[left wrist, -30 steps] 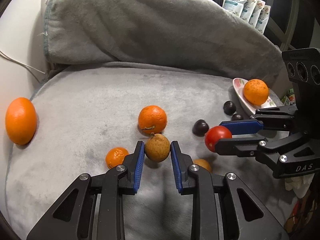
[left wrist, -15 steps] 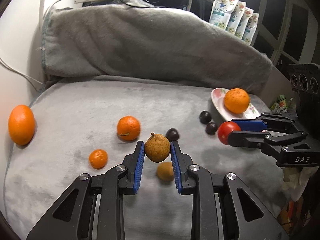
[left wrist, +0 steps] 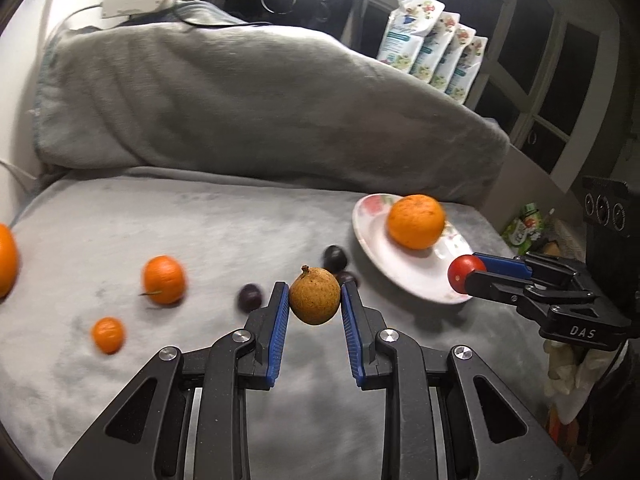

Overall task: Organize fruits
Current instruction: 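Carry the tomato to the plate with the right gripper while the left gripper carries the brown fruit there, then open both grippers over the plate, releasing tomato and brown fruit, then move the right gripper to the dark plum while the left gripper approaches a small orange, then grasp the dark plum with the right gripper while the left gripper grasps the small orange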

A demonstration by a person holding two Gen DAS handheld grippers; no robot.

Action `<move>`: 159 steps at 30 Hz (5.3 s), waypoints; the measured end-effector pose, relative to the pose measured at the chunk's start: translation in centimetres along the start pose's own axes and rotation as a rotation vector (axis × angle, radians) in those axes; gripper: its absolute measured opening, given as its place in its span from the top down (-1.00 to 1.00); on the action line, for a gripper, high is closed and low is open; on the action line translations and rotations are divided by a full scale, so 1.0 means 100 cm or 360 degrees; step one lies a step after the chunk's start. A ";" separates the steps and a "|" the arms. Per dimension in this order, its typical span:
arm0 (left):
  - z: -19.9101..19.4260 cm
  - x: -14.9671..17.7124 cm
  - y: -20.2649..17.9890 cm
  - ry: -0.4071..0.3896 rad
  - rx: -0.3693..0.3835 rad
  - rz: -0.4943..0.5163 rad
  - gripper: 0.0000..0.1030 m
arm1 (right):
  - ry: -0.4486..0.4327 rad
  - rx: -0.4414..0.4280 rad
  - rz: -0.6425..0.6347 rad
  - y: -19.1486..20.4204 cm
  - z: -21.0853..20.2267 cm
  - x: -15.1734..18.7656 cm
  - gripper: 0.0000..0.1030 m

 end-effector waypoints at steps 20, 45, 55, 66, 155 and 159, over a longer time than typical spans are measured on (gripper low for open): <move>0.050 -0.012 -0.056 0.0083 0.0078 0.0099 0.52 | 0.0004 0.0240 0.0116 -0.083 -0.017 0.025 0.30; 0.074 -0.016 -0.071 0.0134 0.0063 0.0195 0.51 | 0.0011 0.0280 0.0122 -0.101 -0.005 0.023 0.30; 0.067 -0.020 -0.073 0.0083 0.0056 0.0224 -0.24 | -0.0072 0.0329 0.0140 -0.107 -0.017 0.015 -0.37; 0.061 -0.018 -0.075 0.0056 -0.0067 0.0295 -0.49 | -0.0137 0.0370 0.0167 -0.109 -0.028 0.006 -0.85; 0.034 0.004 0.122 0.0148 -0.0339 -0.0157 0.32 | 0.0281 -0.0067 -0.0339 0.098 0.157 -0.015 0.21; 0.037 0.004 0.123 0.0146 -0.0344 -0.0152 0.33 | 0.0288 -0.0069 -0.0327 0.097 0.161 -0.016 0.26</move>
Point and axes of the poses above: each gripper's, at about its wrist camera, not at the fingertips, and z roughly the way its jaws point, y to its left, x to its underside, the point moved 9 cm from there along z, roughly the way its jaws point
